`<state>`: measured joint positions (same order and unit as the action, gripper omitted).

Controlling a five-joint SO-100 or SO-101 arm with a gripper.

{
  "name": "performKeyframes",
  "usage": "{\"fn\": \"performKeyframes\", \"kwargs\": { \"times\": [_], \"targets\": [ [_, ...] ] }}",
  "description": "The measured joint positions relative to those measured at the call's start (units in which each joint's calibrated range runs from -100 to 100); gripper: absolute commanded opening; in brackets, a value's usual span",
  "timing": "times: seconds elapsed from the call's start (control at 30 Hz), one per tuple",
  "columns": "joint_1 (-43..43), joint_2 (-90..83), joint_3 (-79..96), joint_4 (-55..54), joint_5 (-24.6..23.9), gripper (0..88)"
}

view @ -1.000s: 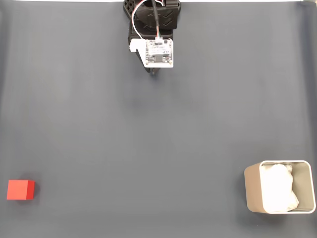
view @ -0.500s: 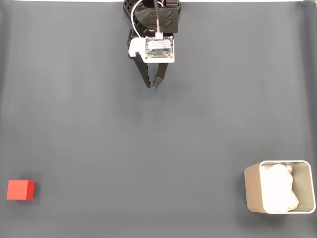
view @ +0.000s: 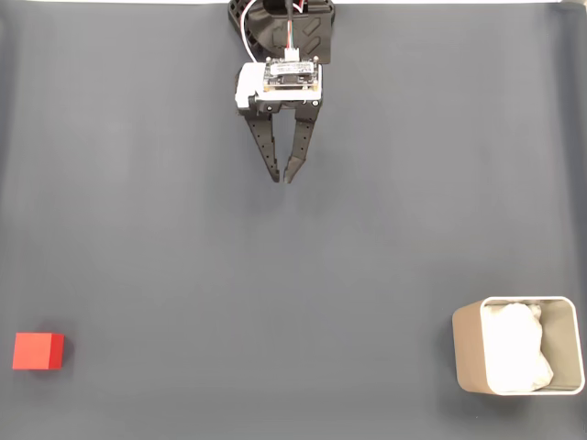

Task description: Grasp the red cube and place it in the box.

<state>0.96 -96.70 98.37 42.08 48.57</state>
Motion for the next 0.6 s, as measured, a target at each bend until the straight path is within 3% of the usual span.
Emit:
{"fn": "performKeyframes", "kwargs": {
  "times": [0.6],
  "targets": [
    [-1.34,22.15,-22.51,-3.74,0.0,0.0]
  ]
}}
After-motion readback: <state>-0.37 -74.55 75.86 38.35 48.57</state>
